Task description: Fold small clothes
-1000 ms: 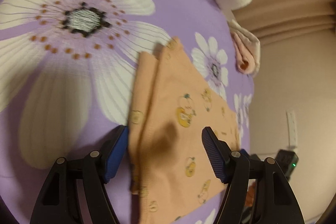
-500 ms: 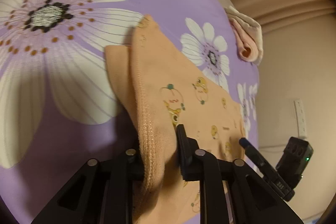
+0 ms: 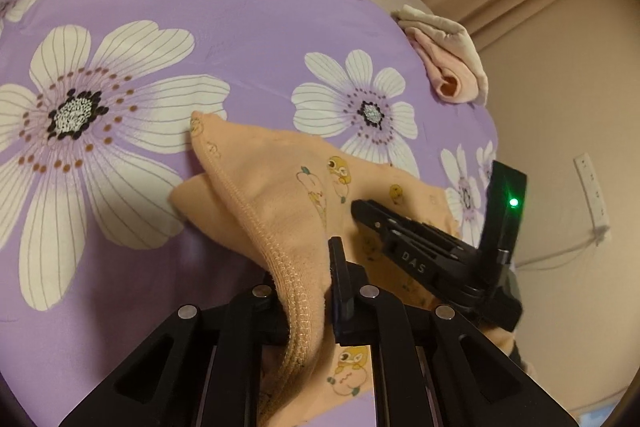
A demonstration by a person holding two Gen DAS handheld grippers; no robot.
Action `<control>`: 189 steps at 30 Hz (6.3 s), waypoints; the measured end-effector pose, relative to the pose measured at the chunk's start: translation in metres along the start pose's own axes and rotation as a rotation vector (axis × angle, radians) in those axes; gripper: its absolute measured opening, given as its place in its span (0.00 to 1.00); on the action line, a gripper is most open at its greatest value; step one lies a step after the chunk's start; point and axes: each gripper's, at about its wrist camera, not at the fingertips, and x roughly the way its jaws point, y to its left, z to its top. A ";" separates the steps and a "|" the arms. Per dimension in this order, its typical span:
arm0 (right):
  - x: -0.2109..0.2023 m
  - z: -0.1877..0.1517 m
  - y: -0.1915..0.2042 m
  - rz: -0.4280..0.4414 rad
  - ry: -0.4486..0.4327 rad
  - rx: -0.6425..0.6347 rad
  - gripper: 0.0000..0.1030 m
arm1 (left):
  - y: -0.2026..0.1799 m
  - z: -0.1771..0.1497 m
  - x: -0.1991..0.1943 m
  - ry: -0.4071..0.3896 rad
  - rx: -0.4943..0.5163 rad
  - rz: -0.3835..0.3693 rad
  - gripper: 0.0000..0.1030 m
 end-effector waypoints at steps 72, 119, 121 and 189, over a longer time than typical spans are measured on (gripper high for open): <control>-0.146 -0.116 -0.169 0.254 -0.206 0.446 0.40 | -0.197 -0.023 0.084 0.118 0.307 0.067 0.53; -0.089 -0.061 -0.105 0.004 -0.123 0.146 0.10 | -0.103 -0.042 0.039 0.018 0.268 0.251 0.53; -0.085 -0.064 -0.108 0.014 -0.106 0.173 0.13 | -0.104 -0.043 0.039 0.017 0.275 0.250 0.53; -0.104 -0.051 -0.147 0.008 -0.232 0.185 0.11 | -0.135 -0.044 0.084 0.068 0.393 0.070 0.53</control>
